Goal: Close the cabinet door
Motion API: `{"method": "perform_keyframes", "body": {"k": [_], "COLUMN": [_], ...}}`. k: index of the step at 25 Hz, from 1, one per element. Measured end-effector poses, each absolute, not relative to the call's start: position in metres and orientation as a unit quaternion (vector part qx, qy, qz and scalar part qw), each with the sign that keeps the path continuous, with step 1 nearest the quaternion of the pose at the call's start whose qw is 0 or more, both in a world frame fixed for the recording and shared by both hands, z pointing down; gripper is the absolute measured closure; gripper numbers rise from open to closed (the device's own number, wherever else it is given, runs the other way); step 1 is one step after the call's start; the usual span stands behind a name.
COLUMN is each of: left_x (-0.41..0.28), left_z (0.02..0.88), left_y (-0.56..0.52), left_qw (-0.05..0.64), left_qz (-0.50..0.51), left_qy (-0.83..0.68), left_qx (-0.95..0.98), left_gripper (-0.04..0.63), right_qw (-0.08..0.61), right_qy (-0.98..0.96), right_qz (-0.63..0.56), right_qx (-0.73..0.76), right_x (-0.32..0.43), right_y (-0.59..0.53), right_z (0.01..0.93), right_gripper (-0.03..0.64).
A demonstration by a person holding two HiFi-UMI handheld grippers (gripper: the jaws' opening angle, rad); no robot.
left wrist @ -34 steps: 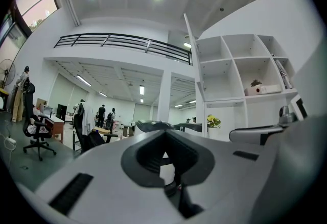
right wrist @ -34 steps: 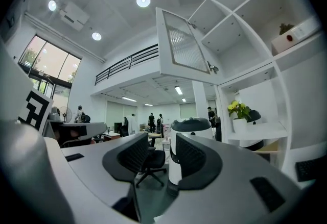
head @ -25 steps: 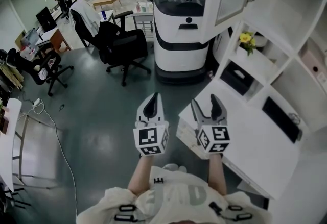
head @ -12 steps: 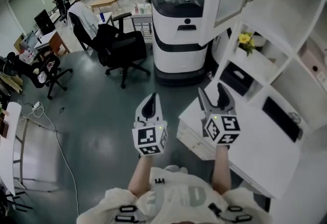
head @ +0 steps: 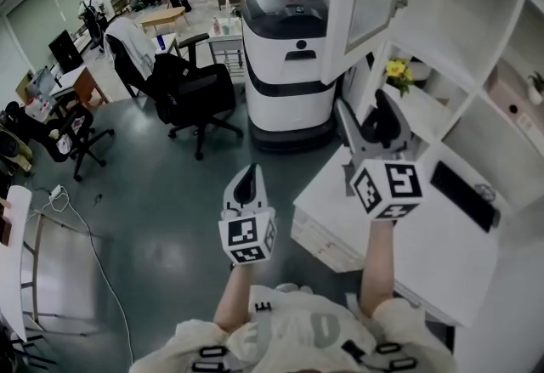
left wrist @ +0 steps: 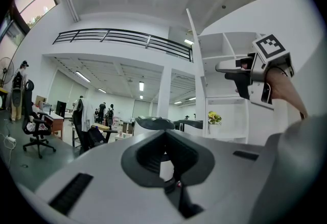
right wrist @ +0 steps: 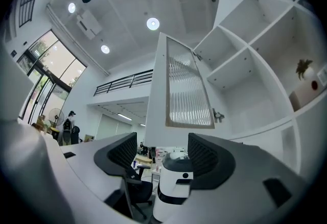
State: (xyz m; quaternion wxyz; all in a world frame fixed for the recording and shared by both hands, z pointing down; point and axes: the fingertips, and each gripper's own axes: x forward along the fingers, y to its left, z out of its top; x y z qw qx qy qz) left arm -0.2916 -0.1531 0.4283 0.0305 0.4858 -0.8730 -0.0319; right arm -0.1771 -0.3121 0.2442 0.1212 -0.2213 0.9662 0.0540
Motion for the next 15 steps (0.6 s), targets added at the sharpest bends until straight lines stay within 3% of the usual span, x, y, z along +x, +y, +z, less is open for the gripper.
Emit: {"method": "perform_keyframes", "body": {"k": [15], "left_x": [-0.301], "left_z": [0.425], "left_y": [-0.150], "left_qw": [0.037], "left_qz": [-0.039], "left_qy": [-0.875], "left_qx": [0.481], "left_gripper": [0.591], "right_qw": [0.156], "right_qy": [0.948], "right_qz": [0.142], "right_qx": [-0.239], "right_x": [-0.204], "right_y": [-0.325], "right_z": [0.123], "right_gripper": [0.331]}}
